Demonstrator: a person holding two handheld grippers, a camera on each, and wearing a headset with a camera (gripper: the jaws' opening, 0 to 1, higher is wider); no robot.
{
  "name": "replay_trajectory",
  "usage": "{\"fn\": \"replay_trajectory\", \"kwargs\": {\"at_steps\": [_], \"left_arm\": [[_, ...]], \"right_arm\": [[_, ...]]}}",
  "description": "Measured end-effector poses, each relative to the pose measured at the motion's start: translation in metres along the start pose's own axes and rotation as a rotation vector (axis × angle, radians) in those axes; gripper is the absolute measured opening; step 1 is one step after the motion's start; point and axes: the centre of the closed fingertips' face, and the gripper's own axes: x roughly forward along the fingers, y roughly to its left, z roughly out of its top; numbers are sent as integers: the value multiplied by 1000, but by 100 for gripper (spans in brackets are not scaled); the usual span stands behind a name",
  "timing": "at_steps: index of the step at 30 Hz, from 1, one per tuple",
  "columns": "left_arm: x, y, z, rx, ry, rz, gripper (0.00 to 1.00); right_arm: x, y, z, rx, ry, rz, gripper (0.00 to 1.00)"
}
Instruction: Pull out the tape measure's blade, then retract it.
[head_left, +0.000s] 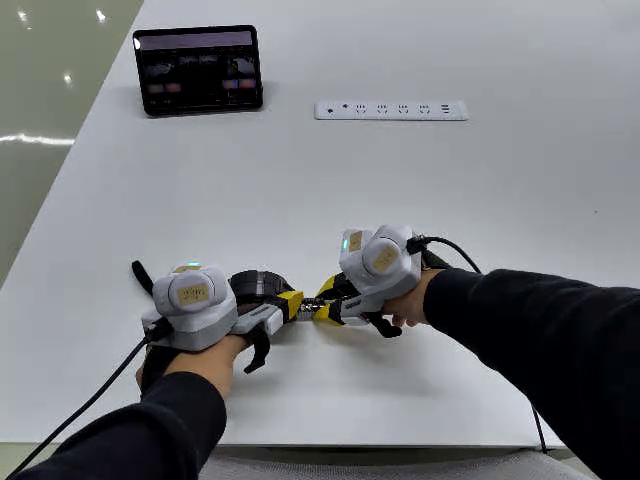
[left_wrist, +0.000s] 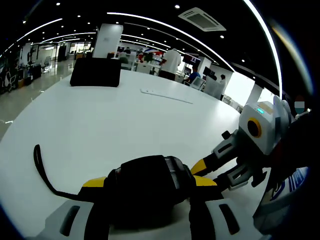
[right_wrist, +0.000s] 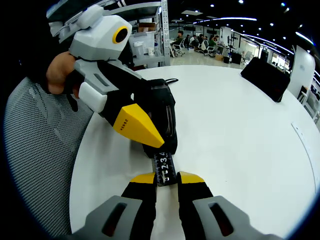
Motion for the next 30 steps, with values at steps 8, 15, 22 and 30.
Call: {"fn": "replay_trajectory", "kwargs": {"at_steps": [8, 15, 22, 30], "left_arm": [[0, 0, 0, 4, 2, -5, 60], [0, 0, 0, 3, 2, -3, 60], [0, 0, 0, 0, -1, -3, 60], [-1, 0, 0, 17, -7, -13, 59]], "right_arm": [[-4, 2, -3, -9, -4, -7, 12], [-3, 1, -3, -24, -1, 0, 11], [-2, 0, -1, -5, -8, 5, 10], [3, 2, 4, -3, -19, 9, 10]]}}
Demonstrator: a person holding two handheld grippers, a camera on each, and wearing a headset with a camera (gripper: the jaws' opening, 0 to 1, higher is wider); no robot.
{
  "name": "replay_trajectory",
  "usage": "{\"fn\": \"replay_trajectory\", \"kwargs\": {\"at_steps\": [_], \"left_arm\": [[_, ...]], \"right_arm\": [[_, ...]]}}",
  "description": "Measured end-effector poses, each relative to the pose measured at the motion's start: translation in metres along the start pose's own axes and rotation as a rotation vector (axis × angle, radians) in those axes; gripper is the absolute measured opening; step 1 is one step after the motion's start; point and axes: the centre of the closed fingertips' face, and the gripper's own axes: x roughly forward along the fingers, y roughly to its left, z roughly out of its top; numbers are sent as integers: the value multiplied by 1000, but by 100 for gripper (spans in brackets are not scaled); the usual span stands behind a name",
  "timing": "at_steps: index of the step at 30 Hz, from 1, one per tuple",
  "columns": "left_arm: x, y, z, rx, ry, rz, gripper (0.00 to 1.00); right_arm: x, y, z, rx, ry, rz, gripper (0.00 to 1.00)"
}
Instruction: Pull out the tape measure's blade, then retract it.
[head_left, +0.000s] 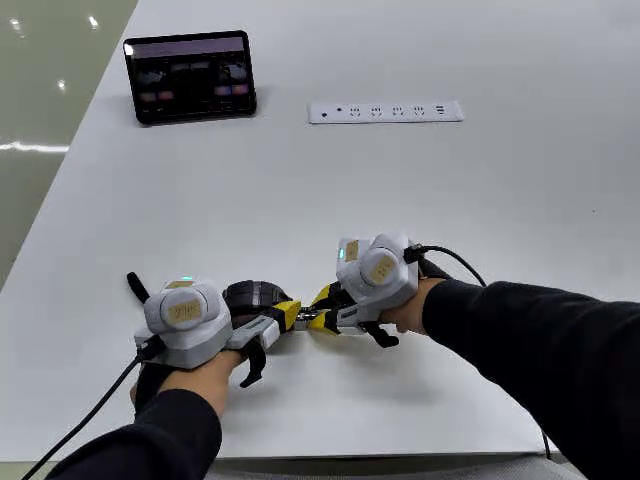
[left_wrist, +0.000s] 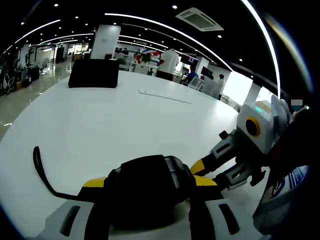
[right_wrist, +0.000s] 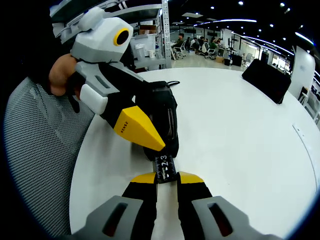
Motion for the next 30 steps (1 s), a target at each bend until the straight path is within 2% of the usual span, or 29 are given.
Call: {"fn": "replay_trajectory", "kwargs": {"at_steps": [5, 11, 21, 30], "left_arm": [[0, 0, 0, -10, -4, 0, 59], [0, 0, 0, -12, -4, -1, 59], [1, 0, 0, -19, -4, 0, 60], [1, 0, 0, -18, -5, -1, 60]], "right_arm": [[0, -1, 0, 3, -12, -5, 10], [9, 2, 9, 7, -25, -5, 10], [11, 0, 11, -4, -29, -1, 11], [11, -1, 10, 22, -37, -6, 11]]}}
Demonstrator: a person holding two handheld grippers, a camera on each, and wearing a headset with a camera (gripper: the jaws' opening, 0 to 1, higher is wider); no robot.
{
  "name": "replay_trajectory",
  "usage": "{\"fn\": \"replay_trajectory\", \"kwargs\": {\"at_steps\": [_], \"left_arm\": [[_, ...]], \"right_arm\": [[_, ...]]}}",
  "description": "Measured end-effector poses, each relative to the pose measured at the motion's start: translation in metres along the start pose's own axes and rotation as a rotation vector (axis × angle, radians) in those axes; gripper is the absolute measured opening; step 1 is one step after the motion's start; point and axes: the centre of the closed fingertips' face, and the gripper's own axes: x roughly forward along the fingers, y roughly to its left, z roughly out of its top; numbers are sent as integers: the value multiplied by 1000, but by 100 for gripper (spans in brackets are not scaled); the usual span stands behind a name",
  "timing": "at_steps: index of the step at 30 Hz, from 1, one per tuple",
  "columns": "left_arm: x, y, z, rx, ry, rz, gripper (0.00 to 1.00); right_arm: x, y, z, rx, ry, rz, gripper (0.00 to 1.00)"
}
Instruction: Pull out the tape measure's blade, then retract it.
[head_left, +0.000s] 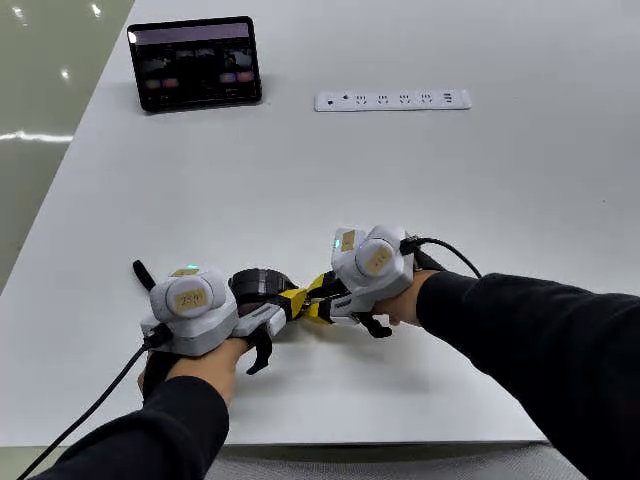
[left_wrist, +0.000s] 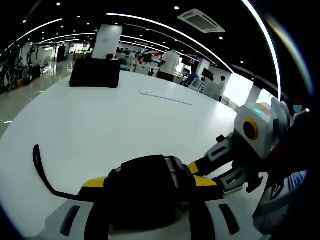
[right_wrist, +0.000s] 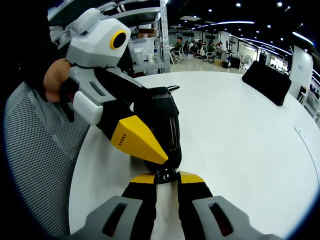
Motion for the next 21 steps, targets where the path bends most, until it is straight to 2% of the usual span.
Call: {"fn": "replay_trajectory", "kwargs": {"at_steps": [6, 8, 10, 21], "left_arm": [[0, 0, 0, 4, 1, 0, 60], [0, 0, 0, 5, 2, -1, 60], [0, 0, 0, 6, 2, -1, 60], [0, 0, 0, 5, -1, 1, 60]], "right_arm": [[-1, 0, -1, -4, 1, 1, 12], [-2, 1, -3, -36, 13, 9, 12], [-5, 0, -5, -38, 18, 14, 11], [-5, 0, -5, -13, 4, 8, 11]]}}
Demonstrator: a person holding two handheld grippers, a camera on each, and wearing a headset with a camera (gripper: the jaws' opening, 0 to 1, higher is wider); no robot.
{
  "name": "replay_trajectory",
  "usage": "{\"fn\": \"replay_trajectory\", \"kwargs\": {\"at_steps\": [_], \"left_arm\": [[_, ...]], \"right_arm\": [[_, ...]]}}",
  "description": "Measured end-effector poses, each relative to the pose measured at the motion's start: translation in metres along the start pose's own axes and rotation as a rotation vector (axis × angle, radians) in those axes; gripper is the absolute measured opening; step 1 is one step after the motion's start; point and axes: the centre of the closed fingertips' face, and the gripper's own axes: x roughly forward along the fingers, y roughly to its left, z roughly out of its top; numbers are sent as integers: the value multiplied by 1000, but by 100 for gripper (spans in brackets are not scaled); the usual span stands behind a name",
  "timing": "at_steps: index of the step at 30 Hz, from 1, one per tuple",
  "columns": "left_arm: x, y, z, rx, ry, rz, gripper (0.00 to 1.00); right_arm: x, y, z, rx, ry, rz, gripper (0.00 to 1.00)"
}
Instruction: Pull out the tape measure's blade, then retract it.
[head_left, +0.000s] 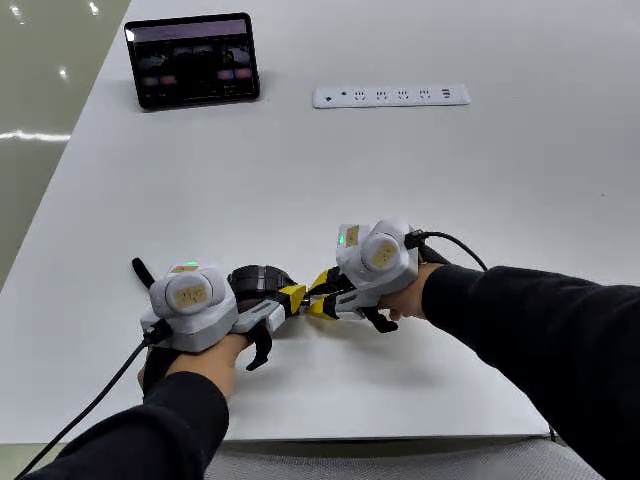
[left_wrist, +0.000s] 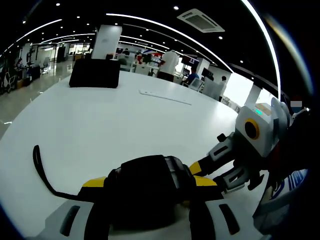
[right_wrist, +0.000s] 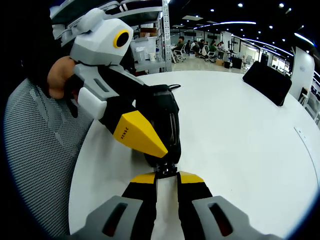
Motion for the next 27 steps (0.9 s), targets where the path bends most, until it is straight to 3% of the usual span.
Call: {"fn": "replay_trajectory", "kwargs": {"at_steps": [19, 21, 22, 25, 26, 27], "left_arm": [[0, -1, 0, 17, 5, 4, 61], [-1, -2, -1, 42, 34, 12, 62], [-4, -3, -4, 110, 80, 2, 62], [-8, -2, 0, 174, 116, -30, 63], [-9, -1, 1, 204, 129, -42, 71], [-12, 2, 9, 274, 107, -52, 79]], "right_arm": [[2, 1, 3, 1, -10, -19, 11], [1, 2, 3, 27, 10, -22, 11], [0, 4, 4, 24, 10, -15, 12], [-6, 7, 4, 33, 3, -13, 16], [-9, 5, 2, 29, 6, -24, 16], [-14, 2, -1, 17, 15, -44, 17]]}}
